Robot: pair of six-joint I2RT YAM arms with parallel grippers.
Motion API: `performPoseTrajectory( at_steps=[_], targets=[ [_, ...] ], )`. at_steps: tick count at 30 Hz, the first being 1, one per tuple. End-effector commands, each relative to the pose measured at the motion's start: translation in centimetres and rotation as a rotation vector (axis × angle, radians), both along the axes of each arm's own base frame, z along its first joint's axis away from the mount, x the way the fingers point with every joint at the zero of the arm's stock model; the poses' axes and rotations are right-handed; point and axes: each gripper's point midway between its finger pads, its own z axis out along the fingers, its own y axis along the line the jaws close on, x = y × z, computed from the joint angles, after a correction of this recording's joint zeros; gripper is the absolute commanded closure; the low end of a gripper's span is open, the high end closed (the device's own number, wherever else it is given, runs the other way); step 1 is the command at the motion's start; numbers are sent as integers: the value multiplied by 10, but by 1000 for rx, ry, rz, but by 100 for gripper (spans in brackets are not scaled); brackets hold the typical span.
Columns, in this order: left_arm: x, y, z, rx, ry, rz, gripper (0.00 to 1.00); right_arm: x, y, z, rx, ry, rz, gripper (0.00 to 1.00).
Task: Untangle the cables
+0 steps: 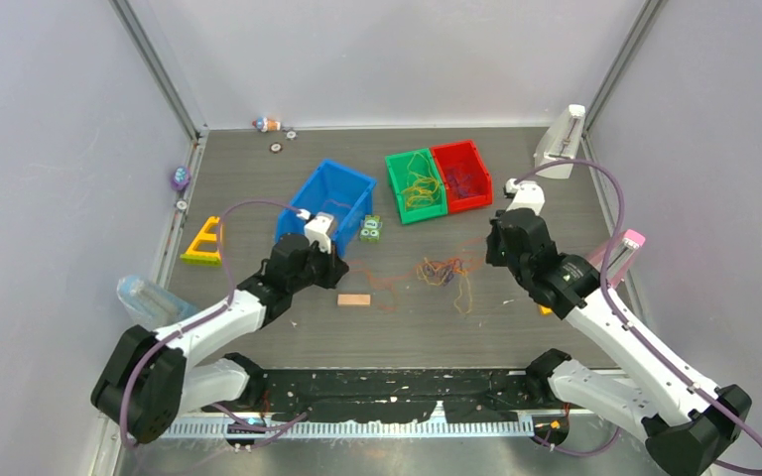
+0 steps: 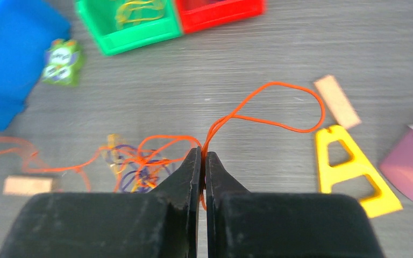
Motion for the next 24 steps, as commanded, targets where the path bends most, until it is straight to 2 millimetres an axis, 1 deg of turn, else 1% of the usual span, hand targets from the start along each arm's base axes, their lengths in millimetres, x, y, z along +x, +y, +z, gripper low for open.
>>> performPoseTrajectory(
  at_steps=[1,2,3,4,5,7,9,11,13,17,20,22,23,24],
  targets=[
    [11,15,31,-37,-133,101,100,4,-63,7,-47,-34,-319,95],
    [11,20,34,-35,-149,126,100,4,-78,5,-46,-33,-382,95],
    [9,24,38,-36,-164,141,100,2,-86,1,-34,-31,-416,95],
    [9,34,41,-22,-178,182,100,1,-99,-1,-32,-31,-469,95],
    [9,42,44,-11,-190,218,100,-3,-108,-4,-23,-34,-510,95],
    [8,62,56,-1,-225,313,100,-11,-138,-4,-30,-49,-638,95],
    [4,80,75,-22,-270,386,100,-20,-161,-2,-38,-71,-741,95],
    [-1,97,89,-38,-278,448,100,-27,-174,-2,-31,-82,-808,95],
    [-5,111,108,-63,-294,496,100,-31,-180,-5,-21,-84,-844,95],
    [-13,131,148,-86,-342,559,100,-32,-183,-13,-6,-75,-866,95],
    [-18,148,171,-85,-349,629,100,-38,-188,-22,10,-61,-926,95],
    [-21,162,184,-97,-354,698,100,-46,-195,-27,27,-57,-992,94],
    [-23,174,190,-117,-360,751,100,-51,-201,-29,33,-60,-1039,92],
    [-24,180,195,-151,-370,783,100,-55,-203,-32,54,-64,-1063,92]
  ],
)
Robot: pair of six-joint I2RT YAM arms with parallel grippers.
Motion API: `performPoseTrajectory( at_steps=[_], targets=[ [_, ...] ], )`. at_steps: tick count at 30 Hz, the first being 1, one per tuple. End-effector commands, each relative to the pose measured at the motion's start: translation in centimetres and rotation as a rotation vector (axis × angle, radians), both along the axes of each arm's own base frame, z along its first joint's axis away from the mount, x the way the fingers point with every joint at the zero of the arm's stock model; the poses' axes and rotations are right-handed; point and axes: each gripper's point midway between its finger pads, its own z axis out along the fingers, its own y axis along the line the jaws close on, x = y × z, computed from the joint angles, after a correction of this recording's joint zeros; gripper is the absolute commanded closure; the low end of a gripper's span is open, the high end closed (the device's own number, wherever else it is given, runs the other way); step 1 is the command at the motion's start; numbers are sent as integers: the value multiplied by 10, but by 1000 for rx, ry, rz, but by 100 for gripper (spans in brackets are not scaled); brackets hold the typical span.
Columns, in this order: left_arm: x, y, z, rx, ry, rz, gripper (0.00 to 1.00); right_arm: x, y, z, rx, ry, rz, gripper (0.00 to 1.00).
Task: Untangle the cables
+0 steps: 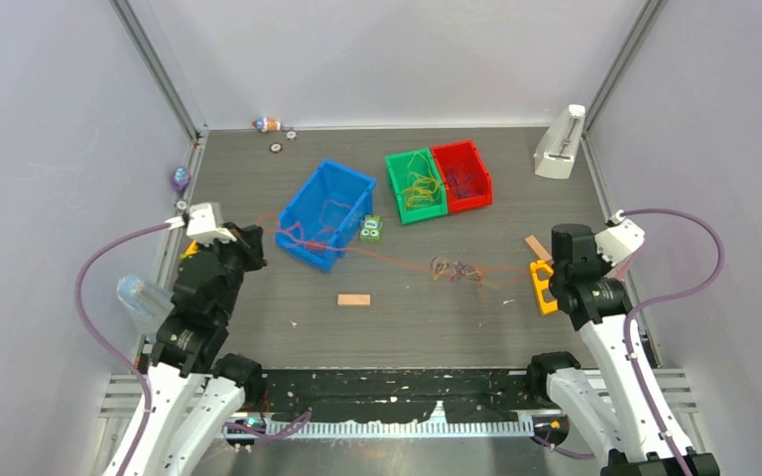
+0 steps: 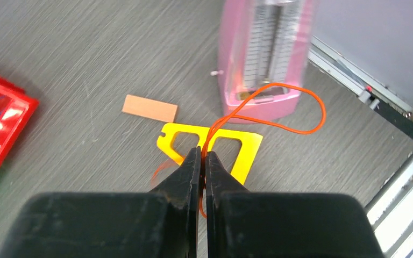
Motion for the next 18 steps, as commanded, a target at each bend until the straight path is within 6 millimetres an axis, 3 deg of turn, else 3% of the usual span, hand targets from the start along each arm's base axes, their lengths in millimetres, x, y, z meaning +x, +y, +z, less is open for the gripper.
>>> performPoseTrajectory(
  at_steps=[1,8,18],
  targets=[
    [-10,41,27,-95,-45,175,100,-17,-23,-3,46,-75,-194,91],
    [-8,41,66,-91,-94,152,100,-10,-18,-13,56,-53,-119,90],
    [-23,108,107,-75,-119,457,100,-47,-53,-10,92,-168,-388,89]
  ],
)
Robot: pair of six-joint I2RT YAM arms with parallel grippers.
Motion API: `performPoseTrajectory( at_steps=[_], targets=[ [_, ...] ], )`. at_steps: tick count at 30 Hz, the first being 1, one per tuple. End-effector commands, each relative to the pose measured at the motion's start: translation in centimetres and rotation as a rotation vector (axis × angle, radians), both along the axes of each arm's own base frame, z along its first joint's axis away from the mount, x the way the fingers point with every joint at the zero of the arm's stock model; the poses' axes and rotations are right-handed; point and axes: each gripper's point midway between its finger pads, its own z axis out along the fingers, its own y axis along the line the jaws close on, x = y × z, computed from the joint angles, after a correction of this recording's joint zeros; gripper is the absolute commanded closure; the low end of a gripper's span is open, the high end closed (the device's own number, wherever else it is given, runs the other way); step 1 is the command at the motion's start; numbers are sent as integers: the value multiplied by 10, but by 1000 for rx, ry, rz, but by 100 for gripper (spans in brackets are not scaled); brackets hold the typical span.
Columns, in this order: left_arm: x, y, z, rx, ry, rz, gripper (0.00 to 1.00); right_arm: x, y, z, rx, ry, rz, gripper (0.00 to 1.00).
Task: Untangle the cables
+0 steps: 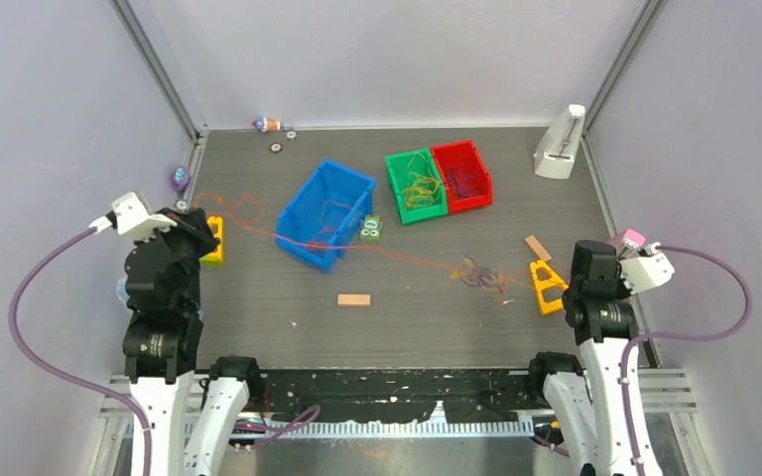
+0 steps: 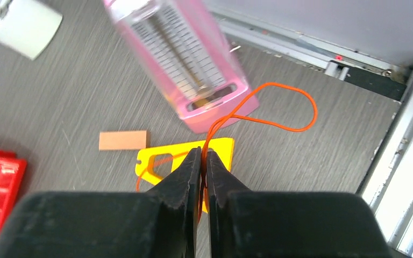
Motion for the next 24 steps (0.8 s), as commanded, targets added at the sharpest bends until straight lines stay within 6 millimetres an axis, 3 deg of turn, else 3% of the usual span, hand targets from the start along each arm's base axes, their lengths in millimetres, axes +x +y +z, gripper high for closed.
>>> performPoseTrajectory(
  at_steps=[1,6,8,10,12,13,15,16,17,18,24],
  targets=[
    [-11,33,27,11,-32,160,100,-19,-21,11,-11,-100,-164,89],
    [-20,53,40,34,-42,265,100,-36,-33,19,-37,-128,-275,95],
    [-9,33,48,41,-83,145,100,-25,-27,17,-23,-129,-211,92],
    [8,-2,49,22,-117,-57,100,1,-10,11,12,-116,-39,85],
    [18,-39,51,3,-140,-269,100,29,15,7,45,-103,186,92],
    [20,-51,52,-8,-139,-332,100,44,36,10,59,-109,356,69],
    [20,-61,56,-17,-141,-383,100,61,67,13,68,-130,593,38],
    [19,-63,59,-12,-145,-393,100,63,77,14,66,-134,667,30],
    [16,-63,63,-3,-149,-395,100,67,93,18,88,-167,758,8],
    [13,-62,69,9,-157,-394,100,69,97,24,72,-190,798,2],
    [-4,-66,116,73,-221,-419,100,71,118,29,84,-232,924,5]
  ],
)
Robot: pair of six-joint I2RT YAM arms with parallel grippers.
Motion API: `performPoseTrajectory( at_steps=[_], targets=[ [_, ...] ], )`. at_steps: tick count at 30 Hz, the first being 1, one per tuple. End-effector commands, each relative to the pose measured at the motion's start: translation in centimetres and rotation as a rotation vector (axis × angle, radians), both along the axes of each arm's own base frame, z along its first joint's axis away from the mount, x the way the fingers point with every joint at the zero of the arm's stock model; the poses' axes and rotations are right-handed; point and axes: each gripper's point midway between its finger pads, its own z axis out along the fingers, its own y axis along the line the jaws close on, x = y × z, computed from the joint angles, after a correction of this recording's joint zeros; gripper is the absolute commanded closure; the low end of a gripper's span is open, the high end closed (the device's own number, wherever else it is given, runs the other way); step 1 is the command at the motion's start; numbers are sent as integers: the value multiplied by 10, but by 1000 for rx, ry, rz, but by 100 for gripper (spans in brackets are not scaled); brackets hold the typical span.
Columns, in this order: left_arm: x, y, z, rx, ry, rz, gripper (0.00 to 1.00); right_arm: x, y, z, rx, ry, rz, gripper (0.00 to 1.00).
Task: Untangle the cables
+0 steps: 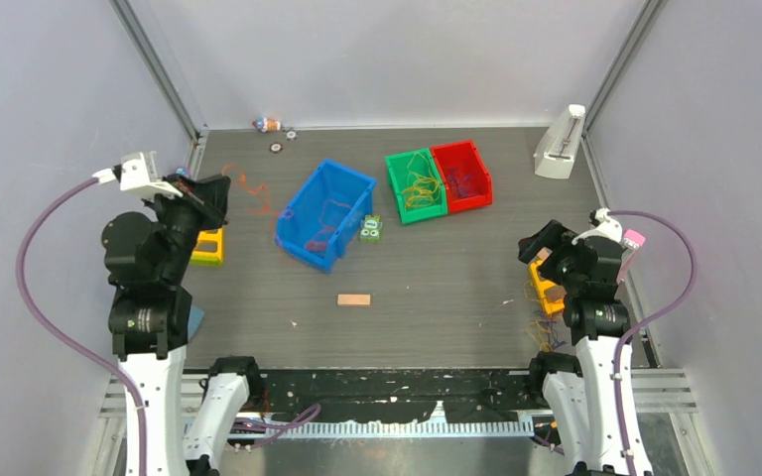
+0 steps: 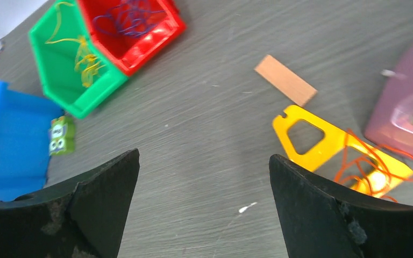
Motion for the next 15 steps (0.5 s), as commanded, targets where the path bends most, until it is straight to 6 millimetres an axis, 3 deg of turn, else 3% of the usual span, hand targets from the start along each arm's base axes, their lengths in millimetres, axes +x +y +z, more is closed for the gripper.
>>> performPoseTrajectory(
  at_steps=[1,8,15],
  targets=[
    [-25,-19,73,51,-181,-107,100,12,26,24,-10,-119,198,5],
    [-13,-44,124,-23,-221,-259,100,14,33,26,7,-134,236,5],
    [18,-53,158,-89,-257,-315,100,16,37,36,11,-159,259,5]
  ],
)
